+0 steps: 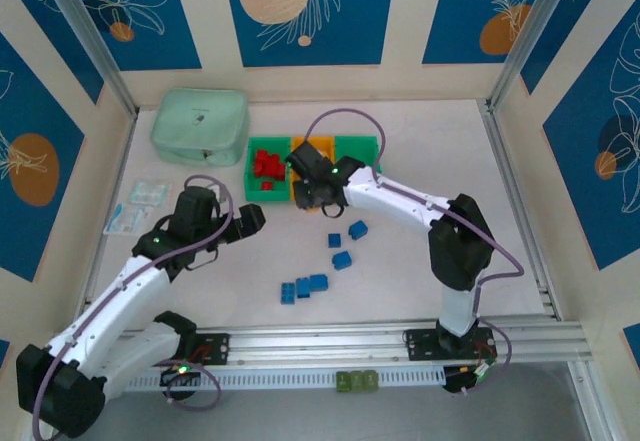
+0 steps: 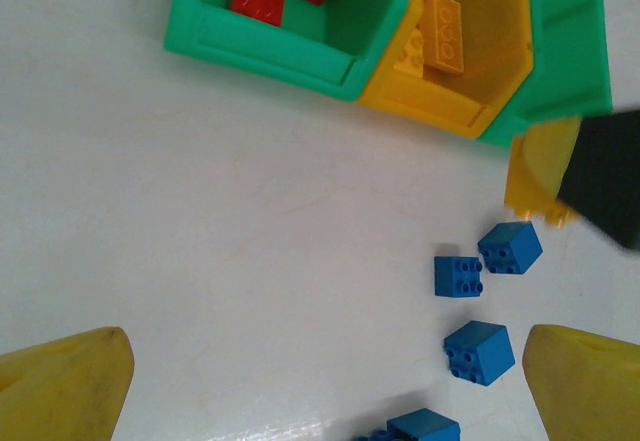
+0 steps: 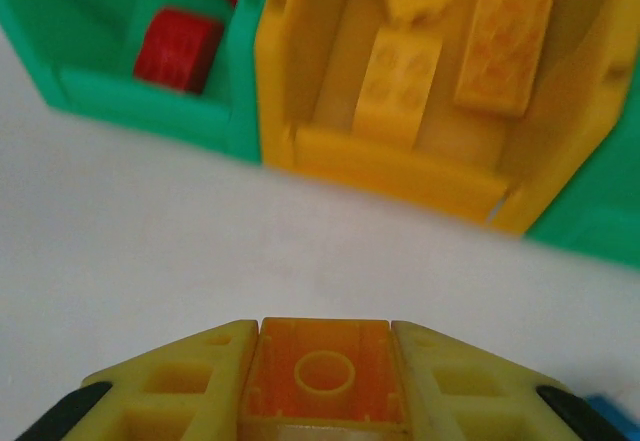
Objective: Sort the legos into containers by color
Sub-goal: Place the lego in the container.
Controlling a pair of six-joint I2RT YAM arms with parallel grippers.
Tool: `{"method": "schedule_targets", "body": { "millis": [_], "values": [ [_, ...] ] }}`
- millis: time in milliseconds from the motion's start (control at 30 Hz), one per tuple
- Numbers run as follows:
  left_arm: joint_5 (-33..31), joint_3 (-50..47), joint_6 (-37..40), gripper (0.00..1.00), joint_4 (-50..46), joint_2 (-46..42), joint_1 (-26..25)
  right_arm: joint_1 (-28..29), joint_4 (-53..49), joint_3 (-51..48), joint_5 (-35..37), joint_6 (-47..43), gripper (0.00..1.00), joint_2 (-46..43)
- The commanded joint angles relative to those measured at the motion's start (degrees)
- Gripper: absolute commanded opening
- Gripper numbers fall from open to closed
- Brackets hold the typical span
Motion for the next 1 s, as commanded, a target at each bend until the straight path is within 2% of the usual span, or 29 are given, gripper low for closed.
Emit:
{"method": "schedule_targets", "body": {
  "millis": [0, 233, 467, 533, 600, 733, 967],
  "values": [
    [1.15, 3.26, 2.99, 0.99, 2.3, 1.98, 0.7, -2.59, 1.83, 5.13, 1.18, -5.43, 0.3, 3.15],
    [1.25, 6.24, 4.99, 0.99, 2.6, 7.08, 1.26, -8.27, -0.08, 18.44, -0.17, -9.49, 0.3, 14.59],
    [2.3, 8.18, 5.17, 0.99, 4.17, 10.87, 1.92, -11.35, -4.43, 31.12, -0.58, -10.61, 0.3, 24.9],
    [2.43, 8.91, 5.14, 0.99, 4.22, 11.87, 1.98, -11.65, -4.81, 33.69, -1.5, -11.34, 0.36, 26.9],
    [2.89, 9.53, 5.24, 0.99, 4.39, 12.73, 2.04, -11.76, -5.67, 35.85, -1.91, -11.88, 0.47, 27.98],
    [3.22, 11.28, 5.47, 0.99, 2.76, 13.97, 2.06, -11.61, -6.17, 35.76, -2.33, -12.15, 0.55, 26.45],
    [4.96, 10.91, 5.35, 0.99, 3.04, 11.96, 2.03, -10.29, -1.87, 23.16, -3.62, -12.49, 0.56, 14.68]
  ]
}}
